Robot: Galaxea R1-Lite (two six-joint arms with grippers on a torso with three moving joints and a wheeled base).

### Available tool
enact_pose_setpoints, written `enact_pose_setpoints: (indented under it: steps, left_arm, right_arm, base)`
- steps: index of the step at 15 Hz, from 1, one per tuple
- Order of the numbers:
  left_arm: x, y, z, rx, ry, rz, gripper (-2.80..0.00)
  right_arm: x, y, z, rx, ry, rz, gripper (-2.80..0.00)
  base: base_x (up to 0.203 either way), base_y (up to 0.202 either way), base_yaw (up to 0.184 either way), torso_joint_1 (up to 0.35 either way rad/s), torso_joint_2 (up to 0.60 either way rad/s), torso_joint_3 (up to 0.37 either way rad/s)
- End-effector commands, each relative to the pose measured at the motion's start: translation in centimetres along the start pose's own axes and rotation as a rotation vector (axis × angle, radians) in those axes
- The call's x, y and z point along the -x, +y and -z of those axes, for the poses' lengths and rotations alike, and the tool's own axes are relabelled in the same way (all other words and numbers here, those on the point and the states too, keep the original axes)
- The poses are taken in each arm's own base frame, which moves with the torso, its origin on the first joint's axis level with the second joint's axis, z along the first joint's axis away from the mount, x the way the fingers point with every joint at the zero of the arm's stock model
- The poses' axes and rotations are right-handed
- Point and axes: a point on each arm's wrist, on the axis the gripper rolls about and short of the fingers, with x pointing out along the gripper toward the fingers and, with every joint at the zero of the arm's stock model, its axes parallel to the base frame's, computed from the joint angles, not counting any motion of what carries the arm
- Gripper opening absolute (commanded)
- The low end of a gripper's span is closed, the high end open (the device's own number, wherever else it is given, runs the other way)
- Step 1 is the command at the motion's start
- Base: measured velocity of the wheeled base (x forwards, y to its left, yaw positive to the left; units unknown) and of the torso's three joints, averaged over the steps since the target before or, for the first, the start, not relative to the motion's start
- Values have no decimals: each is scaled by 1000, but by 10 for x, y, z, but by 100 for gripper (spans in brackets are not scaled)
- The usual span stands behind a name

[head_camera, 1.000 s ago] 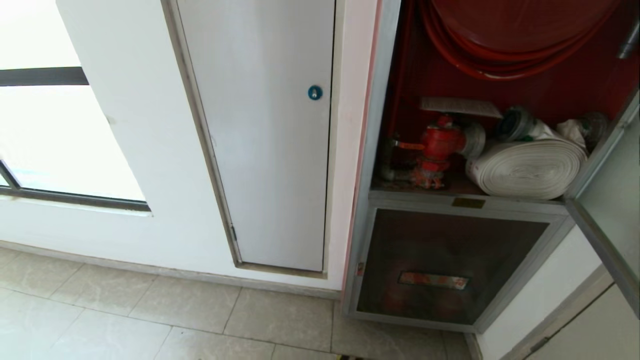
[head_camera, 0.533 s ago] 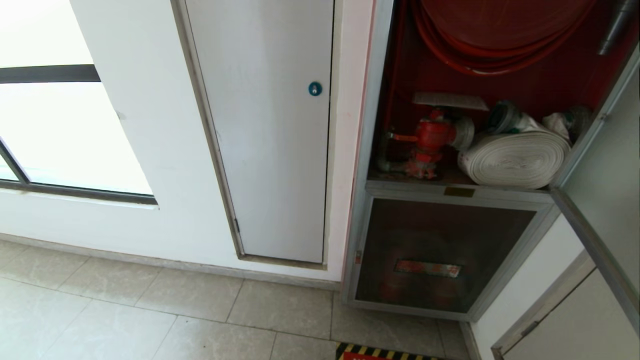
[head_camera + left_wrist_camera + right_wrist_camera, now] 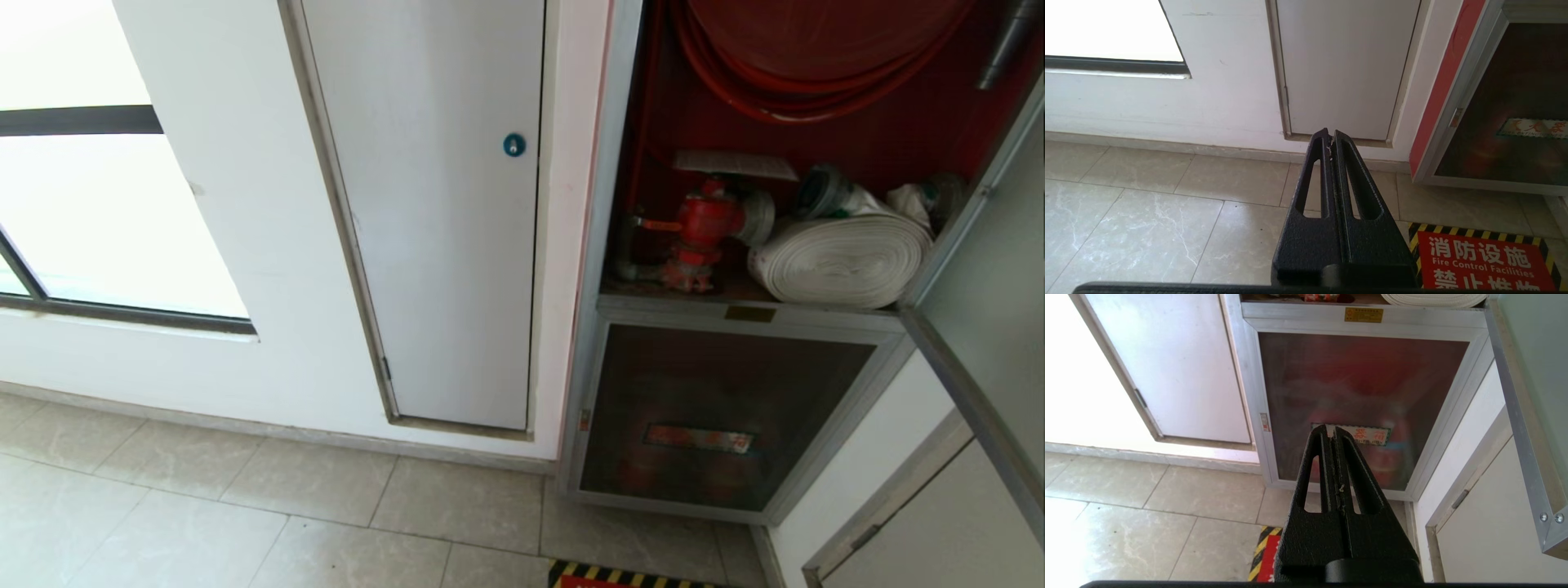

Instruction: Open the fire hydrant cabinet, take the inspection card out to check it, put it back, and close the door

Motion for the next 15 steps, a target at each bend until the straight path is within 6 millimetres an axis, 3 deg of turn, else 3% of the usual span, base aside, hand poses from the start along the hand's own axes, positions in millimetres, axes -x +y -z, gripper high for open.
enact_pose_setpoints:
  steps: [1, 6, 10, 15]
  left_arm:
    - [0, 0, 0, 0, 1, 0, -280]
    - [0, 0, 0, 0, 1, 0, -280]
    - [0, 0, 0, 0, 1, 0, -280]
    - [0, 0, 0, 0, 1, 0, -280]
  right_arm:
    - [0, 0, 0, 0, 1, 6, -280]
    - [1, 0, -2, 1, -3, 13, -280]
    - [5, 1, -49, -132, -34, 9, -280]
    - [7, -1, -80, -143, -30, 146, -280]
  base:
    - [0, 0, 0, 0, 0, 0]
    - [0, 0, 0, 0, 0, 0]
    - [0, 0, 0, 0, 0, 0]
    - [0, 0, 0, 0, 0, 0]
